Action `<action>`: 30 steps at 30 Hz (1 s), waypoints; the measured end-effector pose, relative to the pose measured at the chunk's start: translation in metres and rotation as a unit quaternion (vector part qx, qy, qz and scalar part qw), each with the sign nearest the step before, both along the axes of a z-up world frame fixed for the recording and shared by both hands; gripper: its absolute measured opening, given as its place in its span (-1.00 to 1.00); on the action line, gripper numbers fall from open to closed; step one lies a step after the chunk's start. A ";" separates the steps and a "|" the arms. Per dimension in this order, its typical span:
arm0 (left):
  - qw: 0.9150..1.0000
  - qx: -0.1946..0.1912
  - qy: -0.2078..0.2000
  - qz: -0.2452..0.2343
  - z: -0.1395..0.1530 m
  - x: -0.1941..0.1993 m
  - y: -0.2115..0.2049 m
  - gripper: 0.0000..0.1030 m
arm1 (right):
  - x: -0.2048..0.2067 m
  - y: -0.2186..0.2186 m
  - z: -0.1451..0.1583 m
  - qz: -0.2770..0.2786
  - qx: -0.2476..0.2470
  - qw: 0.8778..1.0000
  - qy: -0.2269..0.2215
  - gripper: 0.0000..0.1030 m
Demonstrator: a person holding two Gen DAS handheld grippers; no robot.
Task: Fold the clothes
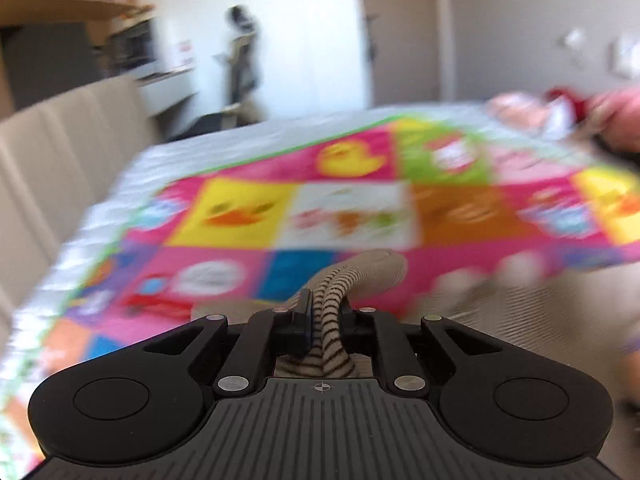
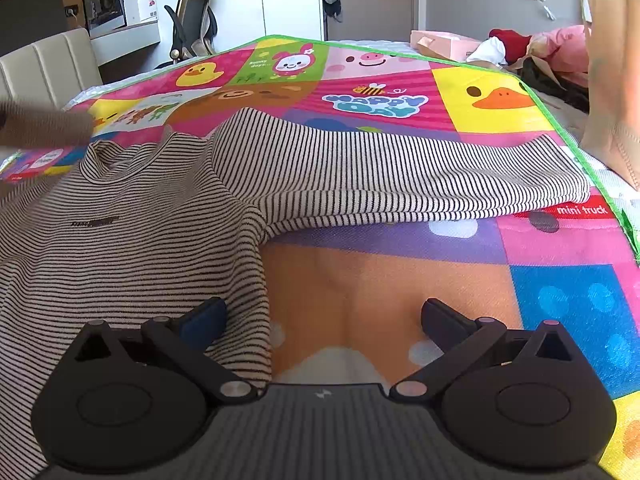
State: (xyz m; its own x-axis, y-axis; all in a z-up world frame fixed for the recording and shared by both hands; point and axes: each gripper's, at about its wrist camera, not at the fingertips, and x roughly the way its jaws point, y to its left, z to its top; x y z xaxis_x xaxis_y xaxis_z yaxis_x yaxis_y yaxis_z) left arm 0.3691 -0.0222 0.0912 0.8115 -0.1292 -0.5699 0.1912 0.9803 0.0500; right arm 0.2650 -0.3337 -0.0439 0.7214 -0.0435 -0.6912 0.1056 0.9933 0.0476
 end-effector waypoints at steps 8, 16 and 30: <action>0.990 0.025 0.101 -0.095 -0.069 -0.032 -0.047 -0.36 | 0.008 -0.004 0.012 0.008 0.011 1.000 0.019 1.00; 0.991 -0.002 0.096 -0.097 -0.064 -0.052 -0.006 0.72 | 0.039 0.018 0.050 0.025 0.084 0.996 -0.007 0.88; 0.990 0.087 0.105 -0.021 -0.092 -0.031 0.034 0.73 | 0.108 0.084 0.100 0.121 0.083 0.987 -0.060 -0.93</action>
